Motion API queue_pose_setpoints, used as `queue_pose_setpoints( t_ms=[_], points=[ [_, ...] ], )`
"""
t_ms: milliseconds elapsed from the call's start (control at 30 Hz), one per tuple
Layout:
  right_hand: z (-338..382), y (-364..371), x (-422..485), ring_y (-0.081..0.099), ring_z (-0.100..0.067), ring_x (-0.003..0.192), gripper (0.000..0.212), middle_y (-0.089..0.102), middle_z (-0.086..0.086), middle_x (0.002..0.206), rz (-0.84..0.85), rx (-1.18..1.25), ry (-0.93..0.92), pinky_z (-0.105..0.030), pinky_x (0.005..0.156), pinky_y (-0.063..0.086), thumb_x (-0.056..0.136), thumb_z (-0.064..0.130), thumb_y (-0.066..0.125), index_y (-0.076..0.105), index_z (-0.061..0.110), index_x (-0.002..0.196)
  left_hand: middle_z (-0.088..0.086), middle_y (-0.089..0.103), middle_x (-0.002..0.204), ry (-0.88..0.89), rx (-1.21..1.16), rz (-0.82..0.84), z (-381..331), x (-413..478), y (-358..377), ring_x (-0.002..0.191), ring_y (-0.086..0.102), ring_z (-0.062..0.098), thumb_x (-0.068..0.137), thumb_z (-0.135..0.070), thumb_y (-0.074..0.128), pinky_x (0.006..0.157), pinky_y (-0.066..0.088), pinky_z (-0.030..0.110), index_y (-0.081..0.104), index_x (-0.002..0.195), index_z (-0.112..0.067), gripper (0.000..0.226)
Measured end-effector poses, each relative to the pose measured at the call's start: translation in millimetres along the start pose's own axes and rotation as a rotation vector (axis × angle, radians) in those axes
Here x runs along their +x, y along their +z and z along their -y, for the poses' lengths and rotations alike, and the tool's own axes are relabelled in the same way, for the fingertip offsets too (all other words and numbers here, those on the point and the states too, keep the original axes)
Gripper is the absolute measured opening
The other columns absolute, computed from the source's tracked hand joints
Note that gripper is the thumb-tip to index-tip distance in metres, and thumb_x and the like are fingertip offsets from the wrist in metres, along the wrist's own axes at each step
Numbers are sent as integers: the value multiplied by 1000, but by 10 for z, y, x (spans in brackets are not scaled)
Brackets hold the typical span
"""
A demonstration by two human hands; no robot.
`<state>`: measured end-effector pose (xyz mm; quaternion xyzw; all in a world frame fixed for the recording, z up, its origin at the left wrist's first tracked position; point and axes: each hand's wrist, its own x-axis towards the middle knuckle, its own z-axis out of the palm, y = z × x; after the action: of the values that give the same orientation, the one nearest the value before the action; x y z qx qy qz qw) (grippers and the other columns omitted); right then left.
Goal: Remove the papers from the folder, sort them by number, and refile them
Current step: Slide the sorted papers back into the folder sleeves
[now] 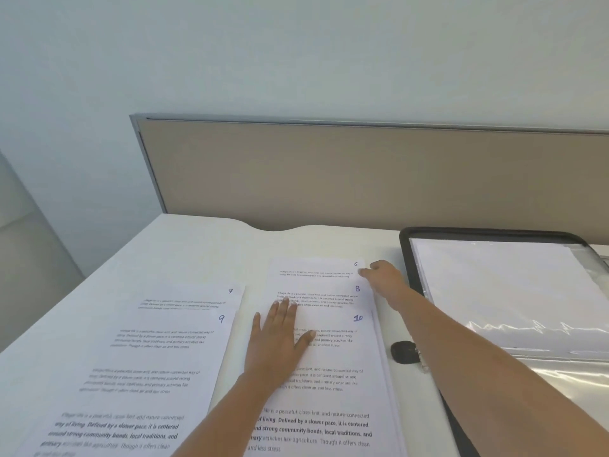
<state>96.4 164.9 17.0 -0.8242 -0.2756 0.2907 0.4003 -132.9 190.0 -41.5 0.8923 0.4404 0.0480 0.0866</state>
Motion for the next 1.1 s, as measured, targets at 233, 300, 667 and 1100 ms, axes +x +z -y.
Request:
queue_pose_setpoints(
  t_ms=[233,300,667,1100],
  points=[
    [62,25,187,52,-25,67,12,52,-10,76,-24,320,183,-26,56,40,88,13,61,55,4,94,-8,-6,159,0,-16,-11,1,-5,1,145,-7,8,40,-76,-44,116,-8,36,2,151,-24,131],
    [54,23,210,56,-29,80,17,58,-14,87,-15,391,197,-33,67,47,88,12,62,57,4,103,-7,-5,159,1,-4,-15,2,-9,0,145,-7,8,41,-76,-44,116,-8,36,3,151,-23,131],
    [149,-52,159,58,-20,66,16,60,-5,84,76,485,172,-26,58,46,86,14,62,60,9,101,-7,-3,159,-1,8,-2,-1,-22,-18,145,-6,8,48,-81,-33,116,-7,36,3,151,-24,123],
    [-8,-177,2,64,-31,90,14,65,-17,105,85,329,165,-38,79,55,88,10,62,60,3,100,-7,-3,159,-33,-1,18,85,-66,-59,145,-6,8,38,-79,-43,116,-6,36,4,151,-23,134]
  ],
)
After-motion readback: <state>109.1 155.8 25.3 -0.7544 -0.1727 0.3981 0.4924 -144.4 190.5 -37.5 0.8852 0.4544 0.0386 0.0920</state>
